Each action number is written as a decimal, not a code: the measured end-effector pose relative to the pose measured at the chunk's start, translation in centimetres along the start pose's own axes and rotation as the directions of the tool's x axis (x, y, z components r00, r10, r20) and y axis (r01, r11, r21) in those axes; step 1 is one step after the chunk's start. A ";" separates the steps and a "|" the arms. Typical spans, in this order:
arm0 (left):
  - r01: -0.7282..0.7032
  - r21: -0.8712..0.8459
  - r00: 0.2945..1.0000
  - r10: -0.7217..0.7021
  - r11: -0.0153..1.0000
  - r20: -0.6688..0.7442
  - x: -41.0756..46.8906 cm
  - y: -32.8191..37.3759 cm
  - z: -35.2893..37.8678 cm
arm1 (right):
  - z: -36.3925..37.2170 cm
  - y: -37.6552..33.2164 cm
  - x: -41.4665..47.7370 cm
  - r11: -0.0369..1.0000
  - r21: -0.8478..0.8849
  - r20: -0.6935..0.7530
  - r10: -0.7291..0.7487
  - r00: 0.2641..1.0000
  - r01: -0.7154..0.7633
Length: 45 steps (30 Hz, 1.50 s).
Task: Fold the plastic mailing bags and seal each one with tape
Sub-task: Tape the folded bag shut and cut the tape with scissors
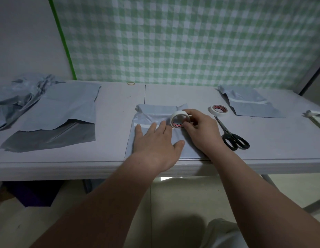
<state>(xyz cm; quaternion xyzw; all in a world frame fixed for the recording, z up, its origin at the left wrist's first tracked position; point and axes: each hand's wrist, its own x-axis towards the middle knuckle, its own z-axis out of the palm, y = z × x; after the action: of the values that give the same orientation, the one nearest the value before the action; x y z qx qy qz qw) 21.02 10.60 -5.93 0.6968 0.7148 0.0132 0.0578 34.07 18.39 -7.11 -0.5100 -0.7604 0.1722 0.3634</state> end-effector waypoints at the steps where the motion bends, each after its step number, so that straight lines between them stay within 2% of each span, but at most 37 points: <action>1: 0.007 -0.009 1.000 -0.006 1.000 0.003 0.0 -0.1 0.0 | 0.2 0.2 0.1 1.000 -0.021 -0.002 -0.009 1.000 0.009; 16: 0.185 0.036 0.977 -0.188 0.982 0.097 -0.7 -3.7 -1.0 | 0.9 1.1 0.6 0.997 -0.074 -0.013 -0.013 1.000 0.012; 18: 0.199 0.075 0.977 -0.204 0.977 0.055 -0.5 -3.3 -1.2 | 0.9 1.1 0.6 0.997 -0.075 -0.017 -0.015 1.000 0.014; 21: 0.083 0.060 0.996 -0.080 0.995 -0.044 0.1 -1.9 -1.1 | 1.0 1.2 0.6 0.997 -0.072 -0.018 -0.012 1.000 0.011; 23: -0.023 0.020 0.999 0.023 1.000 -0.026 0.7 -0.9 -1.0 | 1.0 1.2 0.6 0.997 -0.072 -0.019 -0.013 1.000 0.012; 26: -0.085 -0.051 0.996 0.085 0.995 0.001 1.2 -0.4 -0.3 | 1.0 1.1 0.6 0.997 -0.070 -0.023 -0.013 1.000 0.011; 29: -0.096 -0.089 0.995 0.094 0.991 -0.018 1.1 -0.6 0.4 | 0.9 1.0 0.4 0.997 -0.077 -0.028 -0.032 0.999 0.030; 37: -0.071 -0.054 0.997 0.073 0.996 0.021 0.7 -0.4 0.1 | 0.0 0.8 0.5 0.998 -0.065 -0.049 -0.021 0.999 0.018; 41: -0.054 -0.041 0.998 0.056 0.998 0.038 0.7 -0.3 0.0 | -1.4 1.0 0.8 0.986 -0.159 -0.041 -0.059 0.997 0.052; 45: -0.053 -0.020 0.998 0.054 0.998 0.027 0.6 -0.3 -0.1 | -2.7 0.9 0.5 0.952 -0.305 -0.002 -0.018 1.000 0.017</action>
<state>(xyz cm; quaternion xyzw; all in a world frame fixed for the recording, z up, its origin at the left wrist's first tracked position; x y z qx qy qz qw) 20.74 11.20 -5.92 0.7152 0.6949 0.0118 0.0739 36.51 18.93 -5.69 -0.5537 -0.7815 0.0485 0.2835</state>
